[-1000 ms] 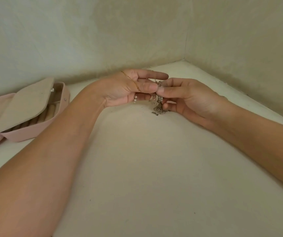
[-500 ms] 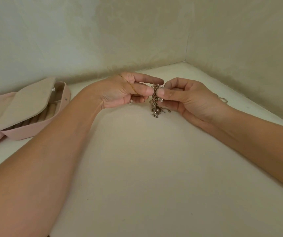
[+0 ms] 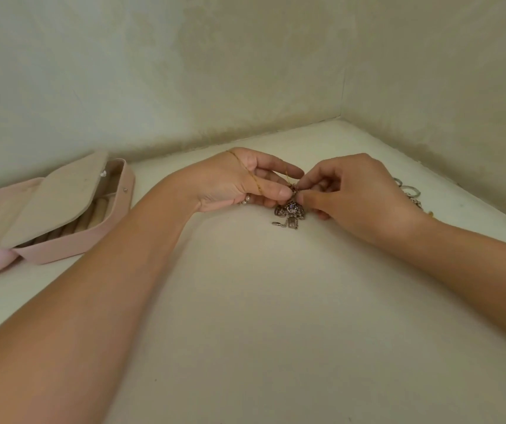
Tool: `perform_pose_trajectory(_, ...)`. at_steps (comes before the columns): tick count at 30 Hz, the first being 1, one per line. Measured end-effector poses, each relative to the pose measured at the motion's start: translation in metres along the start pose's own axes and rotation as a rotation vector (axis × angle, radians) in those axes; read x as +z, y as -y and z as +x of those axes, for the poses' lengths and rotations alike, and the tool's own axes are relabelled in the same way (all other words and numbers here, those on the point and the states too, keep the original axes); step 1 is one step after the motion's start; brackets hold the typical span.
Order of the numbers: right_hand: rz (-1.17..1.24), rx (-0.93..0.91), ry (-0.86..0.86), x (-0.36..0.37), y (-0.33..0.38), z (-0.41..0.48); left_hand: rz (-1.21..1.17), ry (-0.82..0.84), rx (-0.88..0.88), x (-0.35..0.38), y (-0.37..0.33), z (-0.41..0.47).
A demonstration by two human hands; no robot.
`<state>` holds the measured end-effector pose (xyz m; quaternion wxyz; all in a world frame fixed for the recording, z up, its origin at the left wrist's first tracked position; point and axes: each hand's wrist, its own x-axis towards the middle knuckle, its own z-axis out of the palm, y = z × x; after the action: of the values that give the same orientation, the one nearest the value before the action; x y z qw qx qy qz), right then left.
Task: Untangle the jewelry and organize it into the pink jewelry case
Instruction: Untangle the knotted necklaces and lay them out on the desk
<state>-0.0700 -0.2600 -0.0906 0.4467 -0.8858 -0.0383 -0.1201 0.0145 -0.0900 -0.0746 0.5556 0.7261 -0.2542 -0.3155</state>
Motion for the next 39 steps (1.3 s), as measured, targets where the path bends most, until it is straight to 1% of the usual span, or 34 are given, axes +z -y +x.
perform_pose_trajectory(2, -0.073, -0.007, -0.017, 0.001, 0.001, 0.0, 0.014, -0.012, -0.002, 0.001, 0.0, -0.001)
perform_pose_trajectory(5, -0.112, -0.008, -0.004, 0.005, 0.004, -0.004, 0.023, -0.018, -0.014, 0.003, 0.0, -0.003)
perform_pose_trajectory(7, -0.095, -0.01, 0.015, 0.007, 0.005, -0.006, 0.029, -0.028, -0.016, 0.005, -0.001, -0.004)
perform_pose_trajectory(10, 0.008, 0.008, 0.023, 0.007, 0.005, -0.006, 0.026, -0.046, 0.005, 0.008, -0.002, -0.008)
perform_pose_trajectory(12, 0.048, 0.018, 0.014, 0.006, 0.004, -0.005, 0.031, -0.103, 0.016, 0.013, -0.003, -0.01)
perform_pose_trajectory(14, 0.066, 0.039, -0.001, 0.005, 0.003, -0.005, 0.086, -0.209, 0.049, 0.023, -0.004, -0.012)
perform_pose_trajectory(16, 0.033, 0.05, 0.001, 0.002, 0.004, -0.006, 0.13, -0.315, 0.106, 0.035, 0.0, -0.014)
perform_pose_trajectory(20, -0.056, 0.05, 0.064, 0.0, 0.008, -0.01, 0.101, -0.423, 0.193, 0.053, 0.007, -0.022)
perform_pose_trajectory(22, -0.057, 0.031, 0.11, -0.003, 0.012, -0.013, 0.122, -0.462, 0.204, 0.059, 0.009, -0.028)
perform_pose_trajectory(24, -0.051, 0.002, 0.192, -0.008, 0.016, -0.015, 0.107, -0.492, 0.214, 0.063, 0.011, -0.034)
perform_pose_trajectory(26, -0.018, -0.013, 0.257, -0.014, 0.02, -0.018, 0.078, -0.525, 0.225, 0.065, 0.014, -0.041)
perform_pose_trajectory(28, 0.009, -0.002, 0.277, -0.017, 0.025, -0.02, 0.01, -0.546, 0.223, 0.069, 0.013, -0.046)
perform_pose_trajectory(32, -0.044, 0.044, 0.235, -0.012, 0.03, -0.021, -0.073, -0.545, 0.213, 0.078, 0.009, -0.052)
perform_pose_trajectory(34, -0.048, 0.043, 0.179, -0.009, 0.031, -0.021, -0.113, -0.546, 0.219, 0.079, 0.01, -0.052)
perform_pose_trajectory(37, 0.003, 0.016, 0.064, -0.006, 0.031, -0.024, -0.172, -0.531, 0.225, 0.077, 0.01, -0.053)
perform_pose_trajectory(39, 0.09, 0.044, -0.014, -0.003, 0.03, -0.023, -0.192, -0.506, 0.238, 0.076, 0.01, -0.054)
